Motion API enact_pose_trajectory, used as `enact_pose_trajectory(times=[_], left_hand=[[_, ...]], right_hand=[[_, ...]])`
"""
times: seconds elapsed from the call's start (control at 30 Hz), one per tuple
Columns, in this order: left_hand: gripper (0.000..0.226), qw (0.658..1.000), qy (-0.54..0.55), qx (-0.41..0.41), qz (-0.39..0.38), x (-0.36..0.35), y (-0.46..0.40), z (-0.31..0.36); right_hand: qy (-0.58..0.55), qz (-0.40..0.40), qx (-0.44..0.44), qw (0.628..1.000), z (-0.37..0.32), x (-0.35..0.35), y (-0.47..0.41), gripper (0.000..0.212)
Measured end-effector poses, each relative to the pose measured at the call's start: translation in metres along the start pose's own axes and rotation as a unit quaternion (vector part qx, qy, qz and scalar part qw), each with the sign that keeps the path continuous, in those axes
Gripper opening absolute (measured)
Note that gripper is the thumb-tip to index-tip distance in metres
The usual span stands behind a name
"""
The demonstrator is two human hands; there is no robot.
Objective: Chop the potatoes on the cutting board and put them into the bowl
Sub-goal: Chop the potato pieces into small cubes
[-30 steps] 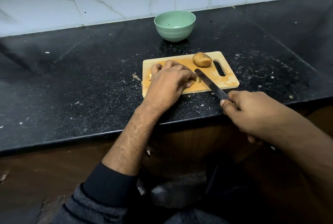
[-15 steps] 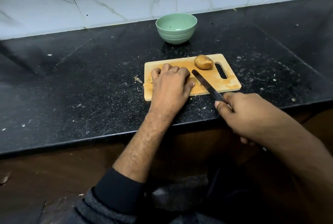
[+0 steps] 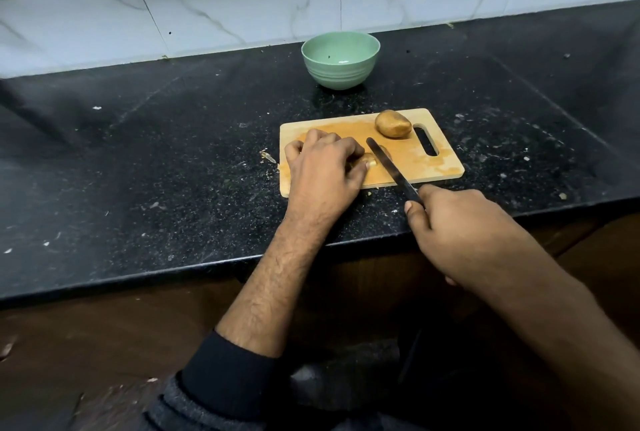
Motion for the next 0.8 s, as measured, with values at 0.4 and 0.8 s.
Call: enact_pose_trajectory(times=[0.4, 0.8], left_hand=[[0.020, 1.000, -0.004, -0.019, -0.008, -0.003, -0.002, 0.001], [0.016, 1.000, 0.000, -0.012, 0.007, 0.000, -0.001, 0.001]], right_hand=[[0.033, -0.004, 0.002, 0.999, -0.018, -0.009, -0.009, 0.020], [0.015, -0.007, 0.017, 1.000, -0.001, -0.034, -0.049, 0.026]])
Point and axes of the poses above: each hand's wrist, its own y-axis away from the middle knuckle, its own x-axis out of the back of the hand, z = x × y, the point moved 5 cm from there along -y, towards the middle knuckle, and after that the axes turned 15 degrees about z, right-handed, at the moved point
